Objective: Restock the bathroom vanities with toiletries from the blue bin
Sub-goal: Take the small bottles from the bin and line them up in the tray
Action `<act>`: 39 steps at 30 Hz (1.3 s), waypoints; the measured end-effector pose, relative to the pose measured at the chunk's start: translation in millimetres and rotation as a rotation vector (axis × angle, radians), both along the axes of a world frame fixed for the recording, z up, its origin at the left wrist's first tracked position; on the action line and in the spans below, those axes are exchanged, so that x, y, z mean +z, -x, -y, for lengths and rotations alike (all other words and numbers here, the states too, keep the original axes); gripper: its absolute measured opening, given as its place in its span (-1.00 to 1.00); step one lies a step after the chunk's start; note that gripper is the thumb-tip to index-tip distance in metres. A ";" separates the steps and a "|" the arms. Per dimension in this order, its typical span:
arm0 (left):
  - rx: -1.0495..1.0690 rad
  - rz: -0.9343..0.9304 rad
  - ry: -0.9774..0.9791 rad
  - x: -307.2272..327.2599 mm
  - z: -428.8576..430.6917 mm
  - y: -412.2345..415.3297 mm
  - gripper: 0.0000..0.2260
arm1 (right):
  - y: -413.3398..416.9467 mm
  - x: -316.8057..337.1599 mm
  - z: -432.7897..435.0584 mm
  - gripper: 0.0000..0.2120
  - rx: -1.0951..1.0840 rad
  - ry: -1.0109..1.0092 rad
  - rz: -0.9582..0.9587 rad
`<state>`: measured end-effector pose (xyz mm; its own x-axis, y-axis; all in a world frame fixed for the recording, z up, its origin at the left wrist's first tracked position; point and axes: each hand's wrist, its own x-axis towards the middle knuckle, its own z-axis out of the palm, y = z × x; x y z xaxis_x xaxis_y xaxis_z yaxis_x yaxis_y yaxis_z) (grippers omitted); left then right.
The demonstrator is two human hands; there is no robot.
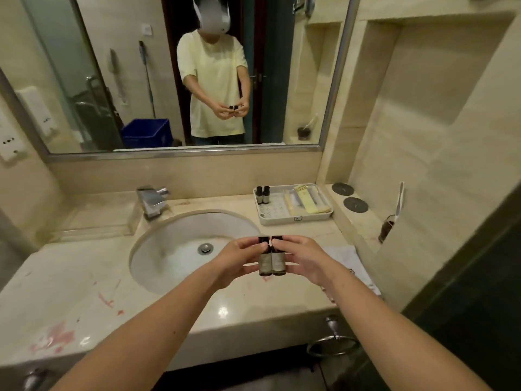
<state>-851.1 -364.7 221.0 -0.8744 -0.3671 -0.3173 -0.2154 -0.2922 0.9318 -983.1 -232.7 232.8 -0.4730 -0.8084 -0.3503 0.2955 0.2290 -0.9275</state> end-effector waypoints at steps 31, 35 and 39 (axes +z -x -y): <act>-0.047 0.134 0.474 -14.8 148.1 229.0 -0.79 | 227.6 4.3 135.1 -0.67 0.106 -0.244 -0.177; -0.041 0.169 0.607 -20.5 171.7 267.4 -0.79 | 270.1 -5.1 165.1 -0.66 0.152 -0.281 -0.242; -0.057 0.213 0.668 -28.9 194.3 301.1 -0.80 | 305.3 -18.0 191.7 -0.67 0.190 -0.292 -0.267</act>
<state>-1152.2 -558.9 192.1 -0.8420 -0.4984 -0.2066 -0.4114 0.3454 0.8435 -1288.3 -424.3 214.9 -0.4301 -0.7750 -0.4631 -0.0183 0.5203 -0.8538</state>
